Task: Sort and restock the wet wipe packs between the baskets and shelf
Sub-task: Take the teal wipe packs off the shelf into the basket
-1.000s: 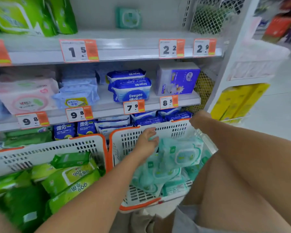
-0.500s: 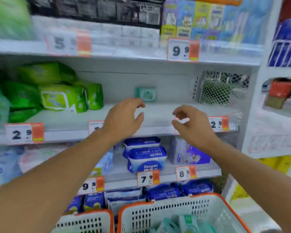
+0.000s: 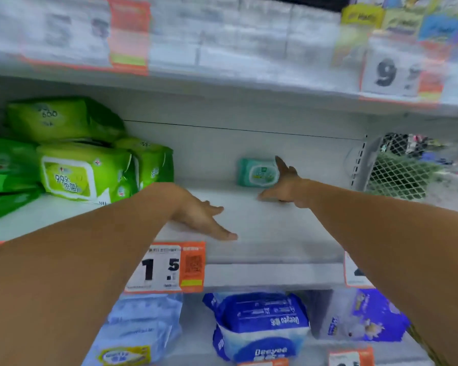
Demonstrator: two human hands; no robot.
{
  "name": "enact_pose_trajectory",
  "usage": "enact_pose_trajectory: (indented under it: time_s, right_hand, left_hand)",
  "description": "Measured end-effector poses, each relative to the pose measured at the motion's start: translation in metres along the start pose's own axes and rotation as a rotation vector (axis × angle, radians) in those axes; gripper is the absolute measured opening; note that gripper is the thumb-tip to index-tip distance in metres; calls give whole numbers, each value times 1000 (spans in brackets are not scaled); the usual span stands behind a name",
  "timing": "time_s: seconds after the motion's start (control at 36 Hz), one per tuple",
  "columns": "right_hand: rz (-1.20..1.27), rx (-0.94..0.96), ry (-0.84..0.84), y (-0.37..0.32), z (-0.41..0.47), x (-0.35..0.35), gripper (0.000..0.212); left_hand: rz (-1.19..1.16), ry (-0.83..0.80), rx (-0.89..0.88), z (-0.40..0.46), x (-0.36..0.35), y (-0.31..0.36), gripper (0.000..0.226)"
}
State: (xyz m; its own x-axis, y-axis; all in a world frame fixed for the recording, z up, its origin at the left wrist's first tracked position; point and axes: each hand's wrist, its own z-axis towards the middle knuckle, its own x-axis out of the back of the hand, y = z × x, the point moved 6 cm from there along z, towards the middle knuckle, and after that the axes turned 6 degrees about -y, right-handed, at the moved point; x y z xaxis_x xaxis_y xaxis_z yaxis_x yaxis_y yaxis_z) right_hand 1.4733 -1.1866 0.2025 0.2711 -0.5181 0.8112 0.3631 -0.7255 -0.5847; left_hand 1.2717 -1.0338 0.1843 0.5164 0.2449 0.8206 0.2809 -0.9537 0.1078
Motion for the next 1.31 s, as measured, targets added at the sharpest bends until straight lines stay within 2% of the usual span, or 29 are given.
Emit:
enact_pose_trajectory:
  time_s: [0.17, 0.25, 0.31, 0.36, 0.44, 0.56, 0.61, 0.67, 0.72, 0.75, 0.81, 0.86, 0.94, 1.0, 1.11, 1.17, 1.25, 1.31]
  right_hand:
    - [-409, -7, 145, -15, 55, 3, 106]
    - [-430, -3, 230, -16, 66, 7, 90]
    - [-416, 52, 227, -18, 67, 10, 82]
    - [-348, 96, 160, -20, 60, 14, 69]
    - [-82, 154, 51, -22, 33, 22, 58]
    - [262, 248, -43, -33, -41, 35, 41]
    - [389, 294, -36, -36, -92, 43, 35]
    - [452, 348, -68, -37, -144, 46, 32]
    - [495, 398, -124, -33, -194, 43, 37]
    - [515, 411, -165, -28, -214, 37, 39]
    - [578, 414, -270, -11, -246, 17, 38]
    - [624, 365, -346, 10, -266, -8, 47]
    - [573, 240, -418, 44, -286, -44, 65]
    - [463, 173, -476, 61, -299, -66, 54]
    - [273, 80, -575, 87, -312, -106, 32]
    - [216, 42, -628, 97, -314, -122, 35]
    - [151, -39, -768, 110, -325, -144, 53]
    - [56, -65, -915, 118, -341, -163, 39]
  left_hand:
    - [45, 37, -6, 11, 4, -6, 115]
    - [21, 39, -18, 15, 3, -9, 114]
    - [22, 36, -17, 15, 2, -8, 113]
    - [12, 33, -16, 13, 2, -6, 112]
    - [8, 68, -6, 9, 5, -4, 110]
    - [-6, 111, -7, 1, 3, -6, 125]
    - [-118, 247, -50, -10, 9, -2, 116]
    - [-383, 492, -173, -31, 16, 3, 93]
    - [-581, 706, -432, -66, 17, 11, 79]
    - [-595, 715, -556, -86, 10, 19, 76]
    - [-647, 561, -782, -118, -18, 44, 79]
    - [-740, 422, -881, -132, -59, 64, 80]
    - [-809, 444, -776, -121, -120, 76, 63]
    - [-842, 410, -709, -106, -162, 76, 52]
    - [-925, 259, -597, -91, -226, 72, 47]
    - [-969, 221, -554, -89, -247, 72, 48]
    - [-951, 152, -520, -84, -273, 75, 49]
    - [-849, 84, -494, -77, -300, 78, 48]
